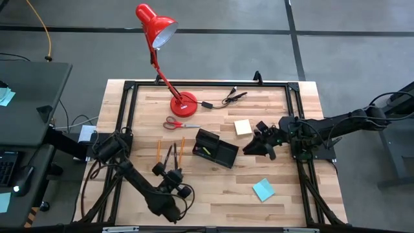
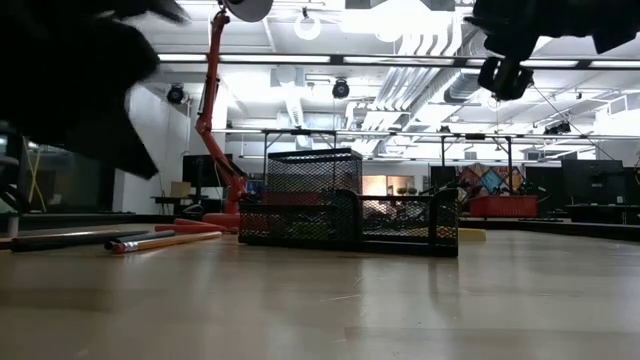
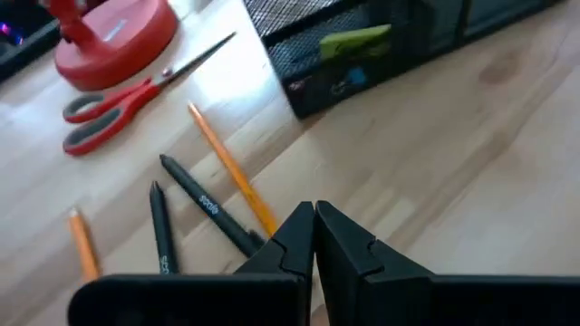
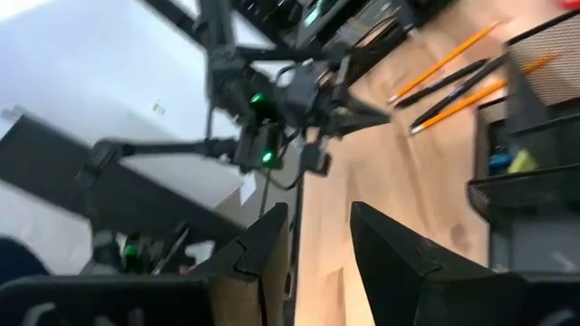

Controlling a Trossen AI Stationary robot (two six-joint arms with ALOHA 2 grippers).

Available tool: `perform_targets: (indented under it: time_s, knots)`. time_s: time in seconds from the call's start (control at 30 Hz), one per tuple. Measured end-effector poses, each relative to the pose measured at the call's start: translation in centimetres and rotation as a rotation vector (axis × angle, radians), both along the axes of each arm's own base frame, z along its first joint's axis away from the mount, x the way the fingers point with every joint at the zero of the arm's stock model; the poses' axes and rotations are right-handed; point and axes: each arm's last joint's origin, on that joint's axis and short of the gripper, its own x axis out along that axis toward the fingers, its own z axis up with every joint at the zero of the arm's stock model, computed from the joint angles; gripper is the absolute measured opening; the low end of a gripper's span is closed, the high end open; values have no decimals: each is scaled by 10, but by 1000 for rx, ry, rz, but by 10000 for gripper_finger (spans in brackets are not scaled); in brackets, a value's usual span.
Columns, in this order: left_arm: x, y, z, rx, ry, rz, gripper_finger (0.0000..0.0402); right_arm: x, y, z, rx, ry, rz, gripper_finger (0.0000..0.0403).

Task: Pick and place office supplies into organizer
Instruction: Put the right black pen into the black desk organizer

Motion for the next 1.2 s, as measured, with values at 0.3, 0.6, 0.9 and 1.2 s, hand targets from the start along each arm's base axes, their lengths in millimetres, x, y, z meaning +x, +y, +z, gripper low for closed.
perform_targets:
  time_s: [0.3,0.6,0.9,1.2]
  knots:
    - [15,-2,-6,-120,-21,-26,2,-3,8,1,-63,-46,165,116]
    - [20,-3,-5,-110,-130,-14,1,-7,23,1,-135,-91,257,116]
    - [9,7,-23,-70,-144,8,2,-9,31,1,-143,-102,296,116]
    - [-6,20,-46,-11,-235,21,3,-9,32,1,-144,-99,280,116]
